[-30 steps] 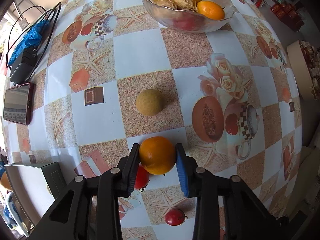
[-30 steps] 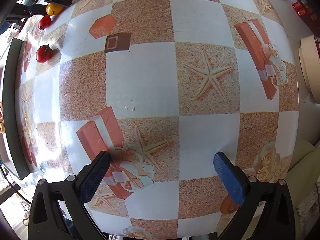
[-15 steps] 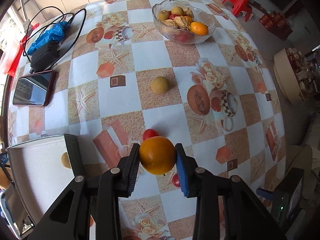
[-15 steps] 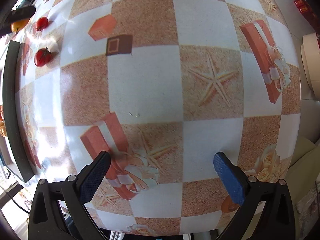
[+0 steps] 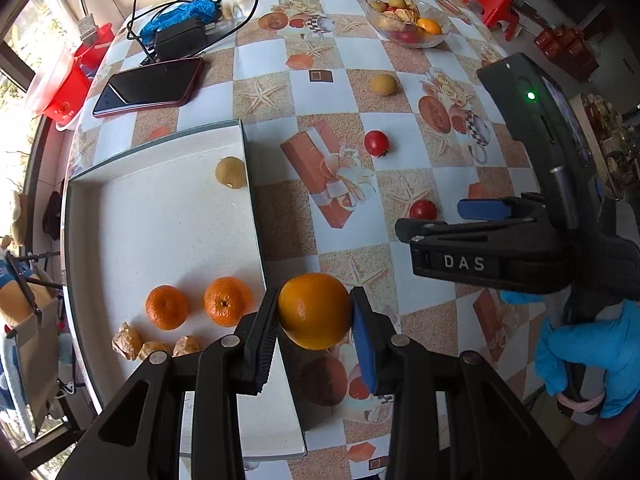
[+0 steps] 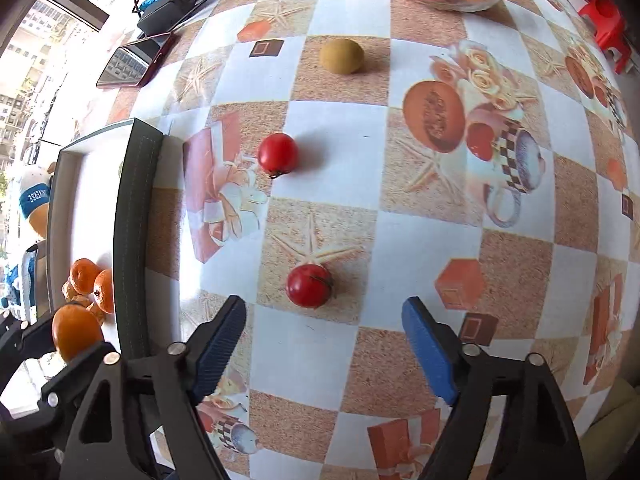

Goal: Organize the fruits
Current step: 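Grasp a red tomato with the right tool while the left tool lifts the orange, then carry the tomato into the tray with the right tool while the left tool releases the orange there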

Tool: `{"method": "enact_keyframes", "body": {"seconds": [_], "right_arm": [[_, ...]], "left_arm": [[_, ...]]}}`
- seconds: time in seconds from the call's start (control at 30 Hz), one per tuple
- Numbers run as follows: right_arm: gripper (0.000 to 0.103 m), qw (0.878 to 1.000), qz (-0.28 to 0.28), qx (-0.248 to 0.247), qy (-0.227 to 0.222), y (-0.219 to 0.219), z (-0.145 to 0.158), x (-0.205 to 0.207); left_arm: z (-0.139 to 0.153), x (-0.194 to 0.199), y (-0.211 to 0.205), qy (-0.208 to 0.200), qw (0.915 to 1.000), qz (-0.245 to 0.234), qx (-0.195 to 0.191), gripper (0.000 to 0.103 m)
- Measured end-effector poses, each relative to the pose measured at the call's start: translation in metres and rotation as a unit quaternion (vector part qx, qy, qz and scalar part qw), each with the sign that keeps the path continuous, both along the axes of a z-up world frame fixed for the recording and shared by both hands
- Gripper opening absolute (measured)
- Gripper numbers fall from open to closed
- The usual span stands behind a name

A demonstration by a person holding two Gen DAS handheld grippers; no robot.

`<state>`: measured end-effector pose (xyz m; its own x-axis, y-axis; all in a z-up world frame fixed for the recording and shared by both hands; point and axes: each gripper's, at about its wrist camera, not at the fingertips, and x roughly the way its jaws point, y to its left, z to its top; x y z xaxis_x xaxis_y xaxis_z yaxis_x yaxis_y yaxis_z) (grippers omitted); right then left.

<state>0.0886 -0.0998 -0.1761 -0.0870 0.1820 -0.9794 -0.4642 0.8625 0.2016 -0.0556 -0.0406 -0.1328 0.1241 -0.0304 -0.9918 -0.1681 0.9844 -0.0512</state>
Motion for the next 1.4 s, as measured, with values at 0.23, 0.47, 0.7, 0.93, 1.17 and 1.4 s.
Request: {"method": "enact_keyframes", "body": {"seconds": [0.23, 0.47, 0.7, 0.93, 1.17, 1.4], "right_arm": [[0.026, 1.000, -0.009, -0.008, 0.000, 0.013, -0.006, 0.002], [0.026, 0.999, -0.035, 0.013, 0.012, -0.020, 0.007, 0.002], [0.026, 0.999, -0.031, 0.028, 0.013, -0.048, 0.032, -0.032], [0.026, 0.999, -0.022, 0.037, 0.012, -0.053, 0.049, -0.051], [0.026, 0.999, -0.002, 0.040, 0.003, -0.018, 0.057, -0.058], [0.026, 0.998, 0.029, 0.051, -0.005, 0.017, 0.068, -0.064]], "left_arm": [[0.006, -0.030, 0.015, 0.008, 0.9999, 0.014, 0.002, 0.038], [0.006, -0.066, 0.030, 0.020, 0.9993, 0.029, 0.015, 0.038], [0.005, -0.101, 0.055, 0.035, 0.9971, 0.061, 0.030, 0.038], [0.011, -0.116, 0.083, 0.026, 0.9943, 0.098, 0.032, 0.038], [0.020, -0.118, 0.105, 0.002, 0.9926, 0.121, 0.016, 0.038], [0.024, -0.119, 0.125, -0.009, 0.9909, 0.134, 0.008, 0.038]]}}
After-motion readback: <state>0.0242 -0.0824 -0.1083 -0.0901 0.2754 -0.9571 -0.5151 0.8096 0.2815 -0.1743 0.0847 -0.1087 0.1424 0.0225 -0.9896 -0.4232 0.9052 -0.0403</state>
